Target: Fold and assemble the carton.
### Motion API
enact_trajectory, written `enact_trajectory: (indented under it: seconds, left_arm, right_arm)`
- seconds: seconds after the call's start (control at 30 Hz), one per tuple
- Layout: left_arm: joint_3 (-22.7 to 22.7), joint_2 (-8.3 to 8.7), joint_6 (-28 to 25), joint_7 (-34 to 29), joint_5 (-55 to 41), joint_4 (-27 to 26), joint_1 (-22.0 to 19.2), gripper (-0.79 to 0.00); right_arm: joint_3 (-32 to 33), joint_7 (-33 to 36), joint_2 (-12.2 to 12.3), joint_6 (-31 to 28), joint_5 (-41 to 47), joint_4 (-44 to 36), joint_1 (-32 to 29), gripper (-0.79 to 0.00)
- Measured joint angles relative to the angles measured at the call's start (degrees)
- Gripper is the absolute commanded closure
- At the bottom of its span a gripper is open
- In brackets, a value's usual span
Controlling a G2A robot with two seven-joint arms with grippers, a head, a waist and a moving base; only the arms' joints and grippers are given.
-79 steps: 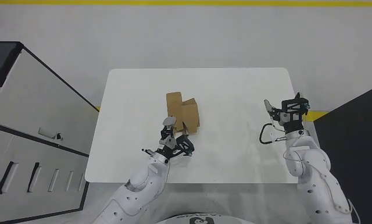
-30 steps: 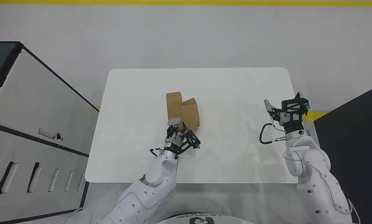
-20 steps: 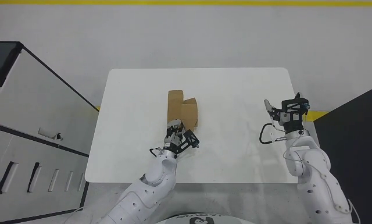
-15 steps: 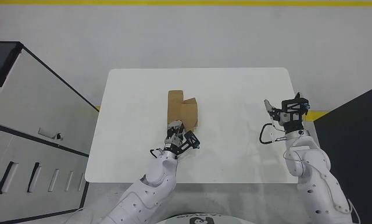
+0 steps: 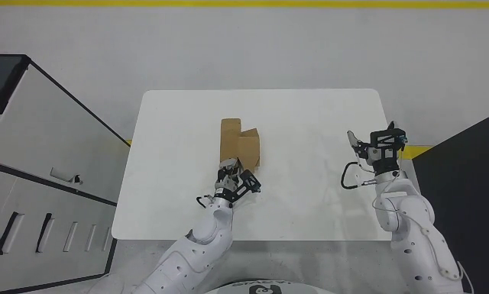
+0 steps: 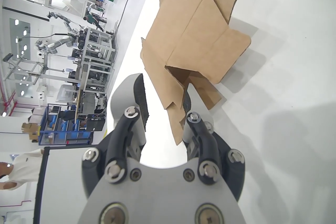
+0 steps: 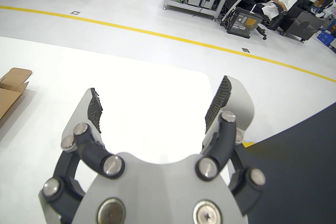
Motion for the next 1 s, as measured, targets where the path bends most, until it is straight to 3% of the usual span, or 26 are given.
enact_trajectory:
  seconds: [0.33, 0.43, 0.47, 0.8, 1.0]
  left_arm:
    - [-0.3, -0.84, 1.2, -1.1, -0.5, 1.3, -0.3, -0.262]
    - [-0.6, -1.09, 1.5, -1.1, -1.4, 1.5, -0.4, -0.139]
    - [-0.7, -1.2, 1.6, -1.0, -2.0, 1.5, -0.4, 0.0]
    - [-2.9, -1.38, 1.2, 2.3, -5.4, 0.4, 0.1, 0.0]
    - [-5.7, -0.42, -1.5, 5.5, -3.8, -4.4, 2.4, 0.0]
  right_arm:
    - [0.0, 0.0, 0.0, 0.0, 0.0, 0.0, 0.0, -0.785]
    - [0.0, 0.0, 0.0, 0.0, 0.0, 0.0, 0.0, -0.785]
    - [0.0, 0.0, 0.0, 0.0, 0.0, 0.0, 0.0, -0.785]
    - [0.0, 0.0, 0.0, 0.0, 0.0, 0.0, 0.0, -0.785]
    - [0.0, 0.0, 0.0, 0.0, 0.0, 0.0, 0.0, -0.785]
